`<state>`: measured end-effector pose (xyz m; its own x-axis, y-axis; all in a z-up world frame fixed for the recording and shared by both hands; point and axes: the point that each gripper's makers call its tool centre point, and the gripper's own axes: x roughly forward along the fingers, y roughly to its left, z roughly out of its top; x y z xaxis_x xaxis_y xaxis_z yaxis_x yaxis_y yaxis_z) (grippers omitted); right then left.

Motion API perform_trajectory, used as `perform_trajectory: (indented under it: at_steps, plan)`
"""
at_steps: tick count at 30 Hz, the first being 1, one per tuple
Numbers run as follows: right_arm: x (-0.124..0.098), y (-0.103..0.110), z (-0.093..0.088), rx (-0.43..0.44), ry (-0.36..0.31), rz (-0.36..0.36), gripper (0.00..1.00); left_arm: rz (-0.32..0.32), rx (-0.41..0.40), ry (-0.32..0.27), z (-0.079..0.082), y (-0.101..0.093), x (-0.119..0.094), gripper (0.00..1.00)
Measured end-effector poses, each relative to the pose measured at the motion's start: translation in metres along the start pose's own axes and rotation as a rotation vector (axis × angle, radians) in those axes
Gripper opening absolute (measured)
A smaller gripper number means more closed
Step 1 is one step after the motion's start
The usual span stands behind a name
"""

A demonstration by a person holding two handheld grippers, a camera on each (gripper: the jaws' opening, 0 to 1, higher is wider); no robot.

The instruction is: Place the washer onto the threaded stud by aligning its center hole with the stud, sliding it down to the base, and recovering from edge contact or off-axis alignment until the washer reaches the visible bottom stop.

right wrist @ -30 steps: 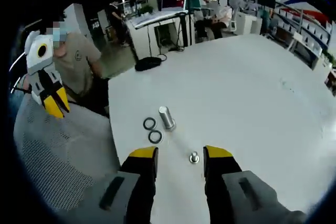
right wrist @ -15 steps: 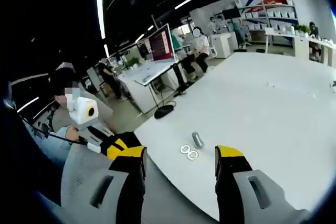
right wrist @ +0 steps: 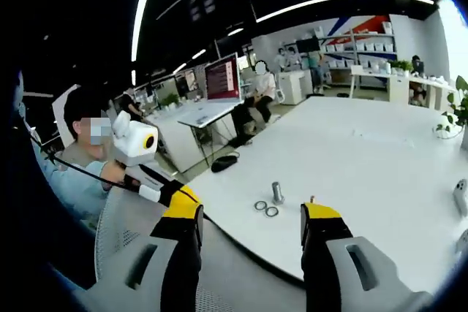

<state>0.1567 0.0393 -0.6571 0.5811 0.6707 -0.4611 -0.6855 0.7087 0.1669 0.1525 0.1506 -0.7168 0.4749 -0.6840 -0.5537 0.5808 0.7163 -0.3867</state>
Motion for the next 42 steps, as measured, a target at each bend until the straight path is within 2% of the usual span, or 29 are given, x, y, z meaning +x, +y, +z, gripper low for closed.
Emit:
perform_trajectory:
  at_steps: [1, 2, 3, 4, 8, 11, 18, 21, 23, 24, 27, 29, 31, 32, 34, 38, 39, 42]
  plan:
    - [-0.003, -0.005, 0.001, -0.062, 0.01, -0.028, 0.56, 0.0, -0.002, -0.003, 0.0, 0.0, 0.0, 0.0]
    - [-0.005, -0.008, 0.008, -0.094, -0.017, -0.058, 0.56, -0.004, -0.007, -0.005, 0.001, 0.0, 0.0, 0.0]
    - [-0.005, -0.007, 0.013, -0.084, -0.052, -0.047, 0.56, -0.006, -0.008, -0.005, 0.001, 0.0, 0.0, 0.0]
    - [-0.004, -0.005, 0.012, -0.039, -0.061, -0.035, 0.56, -0.007, -0.007, -0.006, 0.001, 0.0, 0.0, 0.0]
    - [0.0, -0.019, 0.003, -0.039, -0.022, -0.09, 0.55, -0.013, 0.007, -0.015, 0.002, -0.002, 0.0, 0.0]
    - [0.003, -0.016, 0.004, -0.042, -0.025, -0.084, 0.54, -0.018, 0.012, -0.012, 0.002, -0.002, 0.0, 0.0]
    - [0.015, -0.008, -0.005, -0.121, 0.045, -0.064, 0.54, -0.051, 0.012, 0.008, -0.004, -0.006, -0.001, 0.0]
    - [0.021, -0.002, -0.013, -0.136, 0.099, -0.021, 0.54, -0.057, 0.015, 0.021, -0.006, -0.007, -0.001, 0.0]
    - [0.025, 0.001, -0.014, -0.102, 0.09, 0.001, 0.53, -0.052, 0.019, 0.002, -0.003, -0.007, -0.002, 0.0]
    - [0.026, 0.001, -0.014, -0.097, 0.093, 0.007, 0.53, -0.045, 0.026, -0.026, 0.001, -0.006, -0.003, 0.0]
    - [0.028, 0.008, -0.018, -0.085, 0.125, 0.046, 0.52, -0.051, 0.009, -0.027, 0.003, -0.005, -0.002, 0.0]
    - [0.027, 0.012, -0.015, -0.11, 0.111, 0.072, 0.48, -0.055, 0.014, -0.013, 0.001, -0.007, -0.001, 0.01]
    - [0.026, 0.015, -0.014, -0.089, 0.106, 0.098, 0.45, -0.057, 0.019, -0.006, -0.001, -0.008, 0.0, 0.01]
    - [0.026, 0.015, -0.014, -0.062, 0.11, 0.107, 0.45, -0.061, 0.014, -0.001, -0.002, -0.008, -0.001, 0.01]
    - [0.027, 0.013, -0.011, -0.064, 0.106, 0.105, 0.46, -0.064, 0.012, 0.003, -0.003, -0.008, -0.001, 0.01]
    - [0.031, 0.013, -0.004, -0.094, 0.136, 0.131, 0.49, -0.068, 0.017, 0.011, -0.004, -0.009, -0.001, 0.01]
    - [0.034, 0.014, 0.0, -0.121, 0.152, 0.145, 0.5, -0.074, 0.011, 0.032, -0.008, -0.01, 0.0, 0.01]
    - [0.038, 0.015, 0.003, -0.176, 0.196, 0.171, 0.51, -0.068, 0.011, 0.02, -0.006, -0.009, 0.0, 0.01]
